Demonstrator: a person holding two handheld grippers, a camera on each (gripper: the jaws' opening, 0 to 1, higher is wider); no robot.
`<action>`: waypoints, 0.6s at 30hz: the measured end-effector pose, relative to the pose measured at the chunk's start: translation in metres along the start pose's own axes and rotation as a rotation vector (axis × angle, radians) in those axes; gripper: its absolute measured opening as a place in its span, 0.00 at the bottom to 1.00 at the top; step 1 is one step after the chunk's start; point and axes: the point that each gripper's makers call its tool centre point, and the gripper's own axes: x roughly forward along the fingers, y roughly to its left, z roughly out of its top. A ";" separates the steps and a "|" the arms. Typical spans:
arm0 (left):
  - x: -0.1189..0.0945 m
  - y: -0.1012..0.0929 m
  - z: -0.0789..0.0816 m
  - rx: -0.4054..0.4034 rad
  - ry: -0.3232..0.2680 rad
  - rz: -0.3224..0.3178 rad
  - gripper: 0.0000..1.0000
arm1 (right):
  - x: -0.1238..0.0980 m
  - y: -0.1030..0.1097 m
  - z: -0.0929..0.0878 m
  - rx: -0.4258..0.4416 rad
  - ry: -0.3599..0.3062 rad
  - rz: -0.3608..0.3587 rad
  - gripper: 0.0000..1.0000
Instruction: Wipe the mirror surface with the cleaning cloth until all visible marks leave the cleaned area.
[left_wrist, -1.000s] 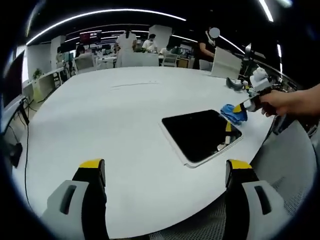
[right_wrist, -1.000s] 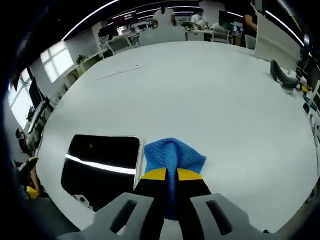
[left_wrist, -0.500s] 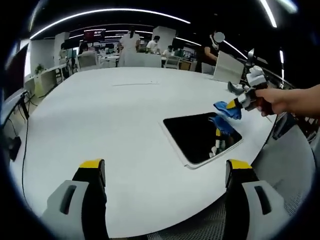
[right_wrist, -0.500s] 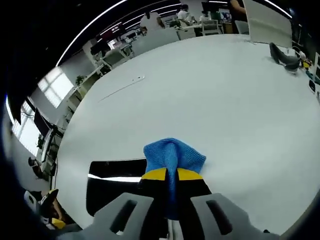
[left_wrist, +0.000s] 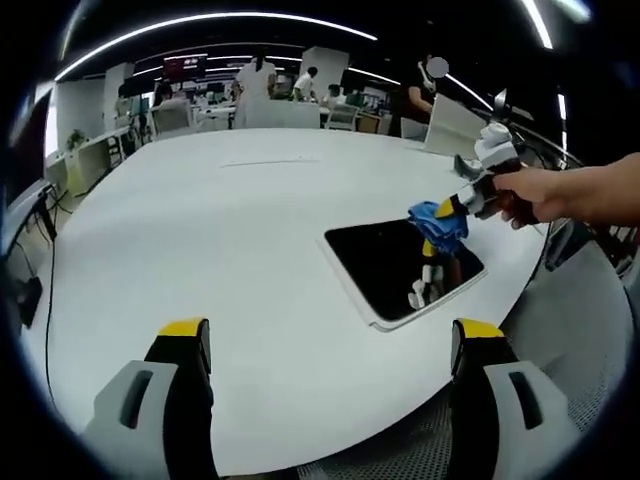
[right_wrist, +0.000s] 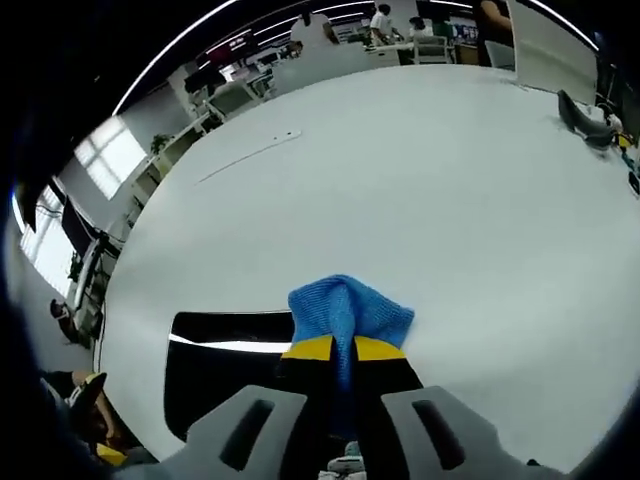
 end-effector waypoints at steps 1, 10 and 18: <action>0.000 0.000 0.000 0.001 -0.002 -0.001 0.99 | 0.000 -0.001 0.000 -0.007 -0.004 -0.011 0.00; 0.000 0.000 -0.001 0.000 0.001 -0.001 0.99 | 0.007 0.010 -0.001 0.089 0.038 0.020 0.00; 0.001 -0.001 -0.001 -0.002 0.002 -0.005 0.99 | 0.014 0.028 -0.002 0.079 0.056 0.035 0.00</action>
